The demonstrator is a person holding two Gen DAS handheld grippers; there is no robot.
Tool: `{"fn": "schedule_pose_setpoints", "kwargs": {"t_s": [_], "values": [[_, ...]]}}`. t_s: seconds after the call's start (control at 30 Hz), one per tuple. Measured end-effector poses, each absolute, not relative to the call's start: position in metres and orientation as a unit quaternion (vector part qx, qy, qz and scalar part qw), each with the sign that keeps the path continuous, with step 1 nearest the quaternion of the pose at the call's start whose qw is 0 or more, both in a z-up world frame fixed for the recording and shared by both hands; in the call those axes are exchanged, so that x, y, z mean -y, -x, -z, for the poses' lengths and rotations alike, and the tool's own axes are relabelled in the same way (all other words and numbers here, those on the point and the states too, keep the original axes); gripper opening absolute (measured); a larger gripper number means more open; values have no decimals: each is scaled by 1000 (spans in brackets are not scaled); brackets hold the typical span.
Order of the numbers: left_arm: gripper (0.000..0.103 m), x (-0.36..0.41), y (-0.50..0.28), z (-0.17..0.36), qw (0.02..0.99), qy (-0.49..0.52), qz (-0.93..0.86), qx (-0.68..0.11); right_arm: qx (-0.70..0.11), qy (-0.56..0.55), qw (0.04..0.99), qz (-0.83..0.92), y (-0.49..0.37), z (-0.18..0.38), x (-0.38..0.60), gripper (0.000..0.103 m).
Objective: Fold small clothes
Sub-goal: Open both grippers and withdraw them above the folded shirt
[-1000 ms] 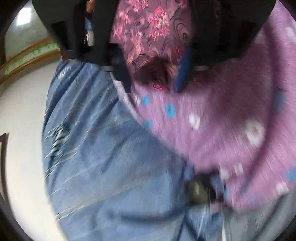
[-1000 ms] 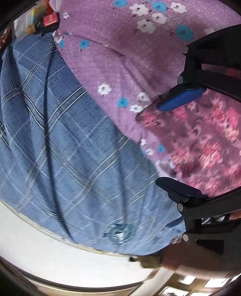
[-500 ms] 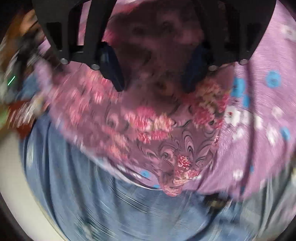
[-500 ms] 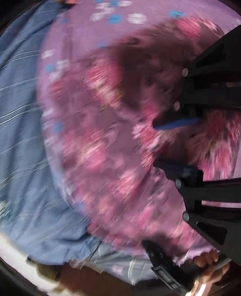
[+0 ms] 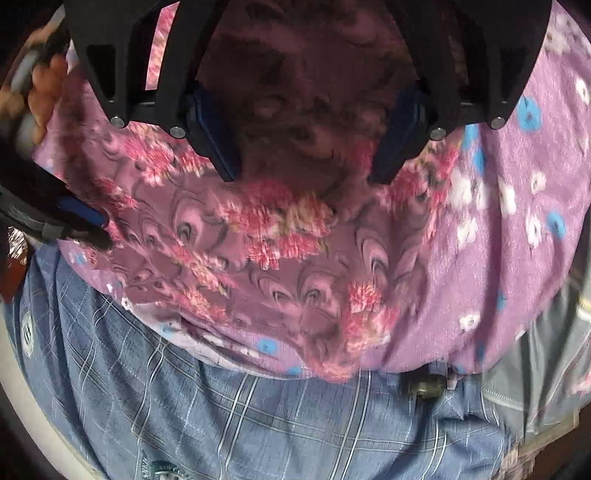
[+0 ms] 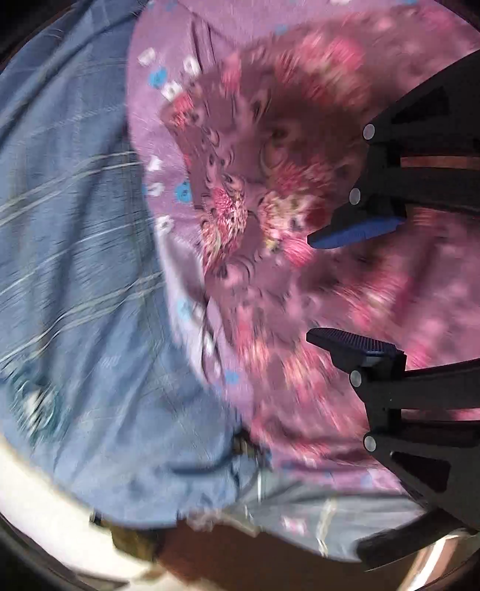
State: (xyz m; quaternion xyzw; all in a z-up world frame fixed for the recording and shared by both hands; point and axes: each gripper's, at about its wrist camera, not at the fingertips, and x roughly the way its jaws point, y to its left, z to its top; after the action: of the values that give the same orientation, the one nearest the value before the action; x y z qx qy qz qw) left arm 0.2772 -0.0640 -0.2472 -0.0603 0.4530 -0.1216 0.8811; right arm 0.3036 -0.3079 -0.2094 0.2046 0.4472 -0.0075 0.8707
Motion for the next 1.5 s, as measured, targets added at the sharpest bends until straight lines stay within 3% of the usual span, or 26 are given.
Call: {"fn": "schedule_pose_setpoints", "kwargs": {"t_s": [0.07,0.33,0.47,0.6,0.93,1.5], "values": [[76,70,-272,244,884,45,127,-447,-482,-193,854,24,-322,236,311,45],[78,60,-249,211,913,100,161,-360,-410,-67,905,88,-274,173,281,47],[78,63,-242,201,920,98,162,-343,-389,-34,911,131,-239,146,270,57],[79,73,-231,198,921,86,178,-336,-357,-5,918,176,-205,126,265,60],[79,86,-221,199,925,69,184,-325,-321,15,918,232,-181,114,282,60],[79,95,-228,207,923,67,172,-337,-326,20,921,212,-182,124,283,60]]}}
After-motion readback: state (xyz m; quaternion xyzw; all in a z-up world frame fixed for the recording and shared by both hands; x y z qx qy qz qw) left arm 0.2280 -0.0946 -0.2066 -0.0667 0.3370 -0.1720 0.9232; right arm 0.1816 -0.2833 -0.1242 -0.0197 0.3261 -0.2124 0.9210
